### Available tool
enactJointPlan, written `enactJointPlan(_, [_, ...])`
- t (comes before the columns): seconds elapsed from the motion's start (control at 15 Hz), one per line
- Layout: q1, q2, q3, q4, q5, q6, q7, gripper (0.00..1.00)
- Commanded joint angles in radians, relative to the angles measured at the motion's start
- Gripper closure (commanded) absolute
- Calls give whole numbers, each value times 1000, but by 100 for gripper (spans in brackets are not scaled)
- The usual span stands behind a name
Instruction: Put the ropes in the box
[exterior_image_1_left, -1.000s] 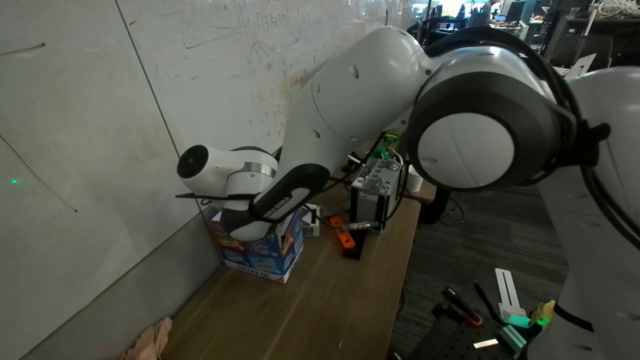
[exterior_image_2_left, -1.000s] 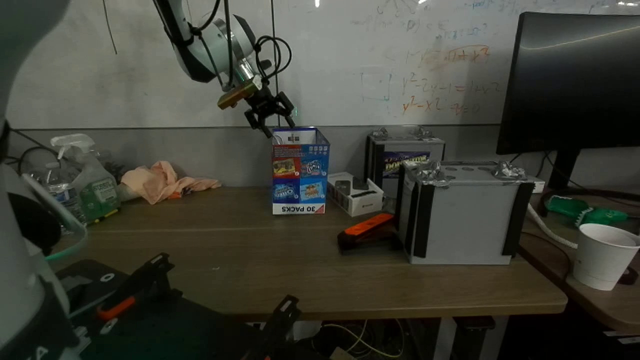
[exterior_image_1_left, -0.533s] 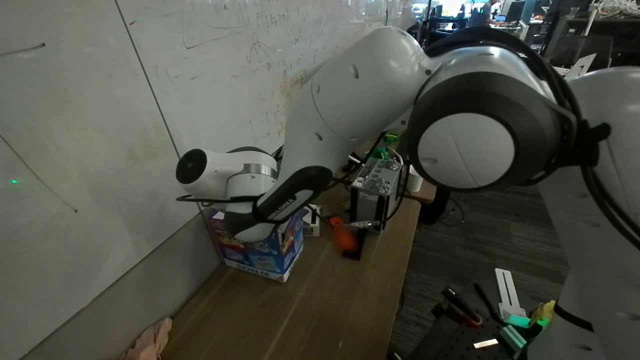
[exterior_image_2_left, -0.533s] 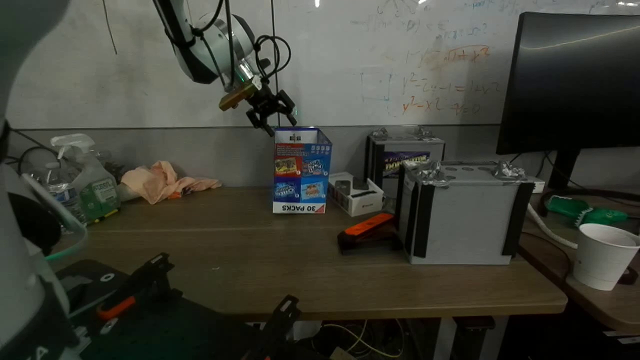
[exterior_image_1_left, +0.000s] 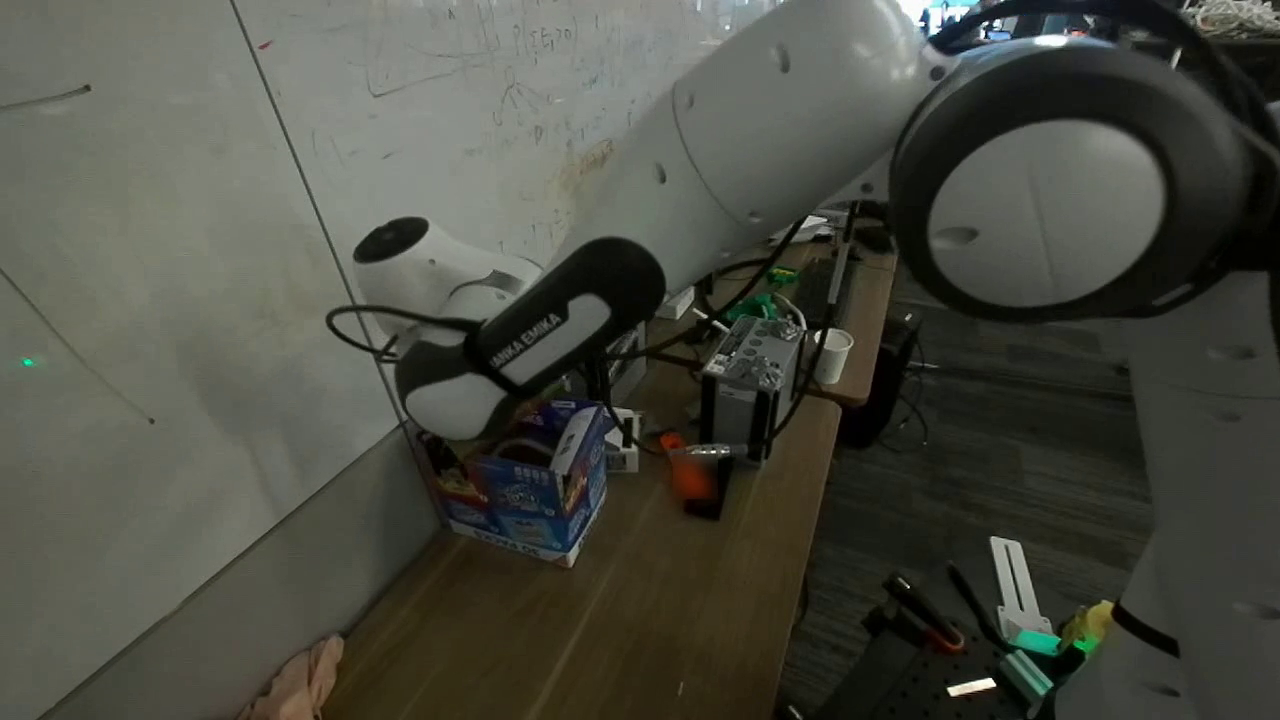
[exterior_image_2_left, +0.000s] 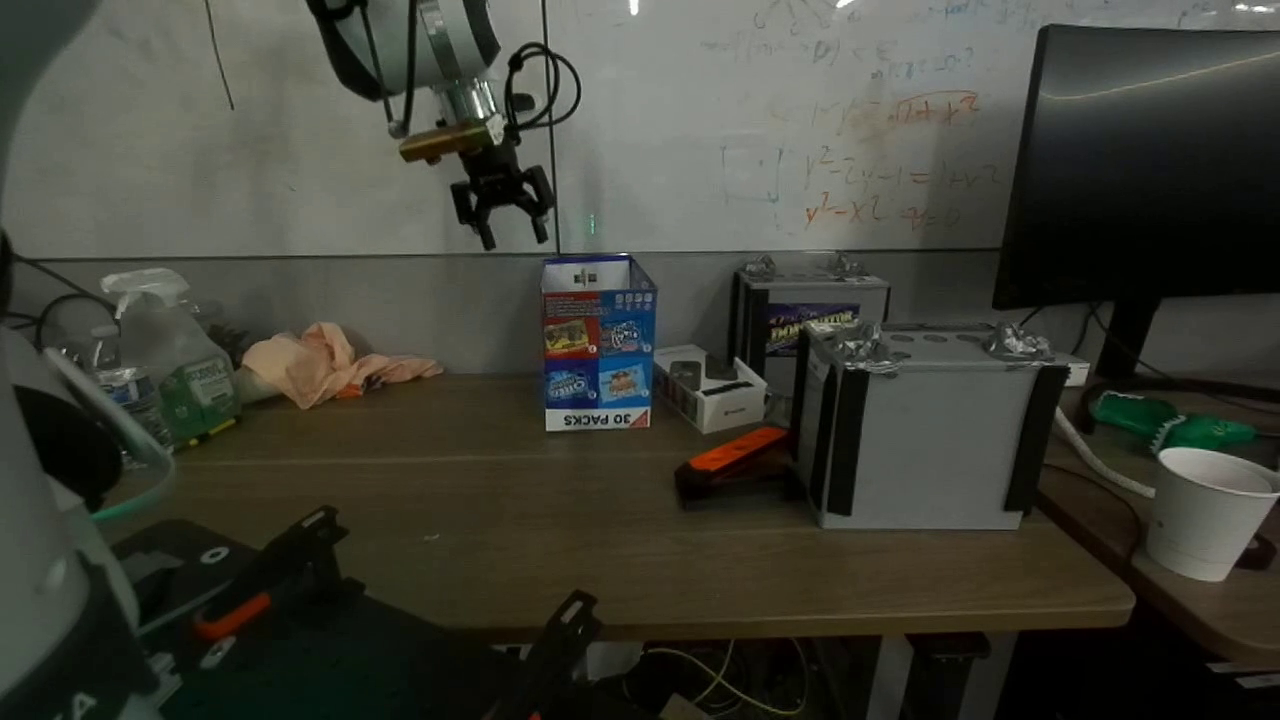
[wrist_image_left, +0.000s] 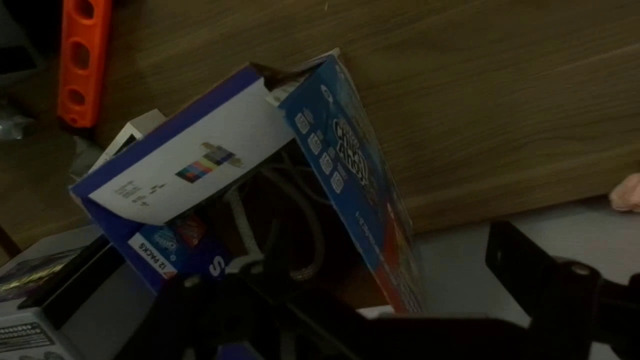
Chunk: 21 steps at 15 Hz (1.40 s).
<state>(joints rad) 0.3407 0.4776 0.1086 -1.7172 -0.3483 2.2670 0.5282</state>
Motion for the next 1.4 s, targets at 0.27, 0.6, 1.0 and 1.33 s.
enactJointPlan(0.27, [-69,-427,1,-263,143,-206,-75,0])
enactJointPlan(0.6, [-164,-688,-11,-457,185,-196,-215,0])
enactJointPlan(1.0, [-241,-991,-105,-674,346,-330,-518,0])
enactJointPlan(1.33, [-304,-1270,-171,-842,331,-455,-608,0])
